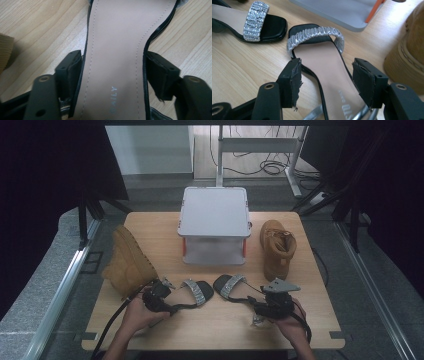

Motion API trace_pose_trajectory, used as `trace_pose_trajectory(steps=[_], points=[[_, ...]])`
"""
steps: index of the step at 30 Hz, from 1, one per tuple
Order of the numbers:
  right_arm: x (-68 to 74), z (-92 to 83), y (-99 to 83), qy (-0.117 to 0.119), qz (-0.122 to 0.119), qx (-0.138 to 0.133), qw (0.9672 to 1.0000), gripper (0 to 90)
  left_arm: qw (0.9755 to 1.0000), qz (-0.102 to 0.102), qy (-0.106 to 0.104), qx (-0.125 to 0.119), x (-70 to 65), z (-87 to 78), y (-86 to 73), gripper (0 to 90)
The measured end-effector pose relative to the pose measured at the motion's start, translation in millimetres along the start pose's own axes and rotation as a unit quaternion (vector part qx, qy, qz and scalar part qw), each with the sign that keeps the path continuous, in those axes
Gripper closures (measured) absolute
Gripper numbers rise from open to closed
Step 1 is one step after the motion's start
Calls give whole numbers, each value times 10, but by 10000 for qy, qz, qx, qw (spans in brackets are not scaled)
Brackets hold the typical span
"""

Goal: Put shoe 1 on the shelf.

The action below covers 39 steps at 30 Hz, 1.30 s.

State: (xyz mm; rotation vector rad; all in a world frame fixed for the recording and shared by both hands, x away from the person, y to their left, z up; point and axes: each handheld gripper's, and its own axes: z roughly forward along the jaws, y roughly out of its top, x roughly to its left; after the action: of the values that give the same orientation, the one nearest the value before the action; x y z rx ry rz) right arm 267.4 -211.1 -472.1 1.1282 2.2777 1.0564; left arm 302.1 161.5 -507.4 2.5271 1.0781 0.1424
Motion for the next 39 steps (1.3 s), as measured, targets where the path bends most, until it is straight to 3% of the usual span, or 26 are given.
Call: trace_pose_trajectory(steps=[2,5,8,12,15,20,22,27,32,39], points=[[-28,49,64,72,-104,105,9999,384,10000,-3,-57,36,12,0,9,364],[-93,149,162,164,-214,555,9981,333,9999,1,-144,67,32,-3,15,375],[-144,238,231,199,-383,1025,9938,283,9997,-21,-228,75,54,-3,18,384],[-207,371,267,321,-549,1771,9821,254,9996,18,-276,96,65,-5,20,390],[-251,455,267,441,-554,2045,9763,253,9996,28,-277,89,65,-4,18,391],[-226,587,224,374,-850,2562,9622,285,9995,23,-289,105,69,-4,21,389],[-233,613,215,315,-886,2626,9603,315,9995,20,-302,113,73,-3,22,389],[-274,667,206,528,-740,2752,9571,343,9994,21,-308,132,75,1,26,387],[-272,674,226,606,-759,2825,9543,385,9993,79,-344,151,81,1,30,400],[-279,663,229,732,-727,2739,9562,414,9990,61,-432,133,87,-6,25,417]])
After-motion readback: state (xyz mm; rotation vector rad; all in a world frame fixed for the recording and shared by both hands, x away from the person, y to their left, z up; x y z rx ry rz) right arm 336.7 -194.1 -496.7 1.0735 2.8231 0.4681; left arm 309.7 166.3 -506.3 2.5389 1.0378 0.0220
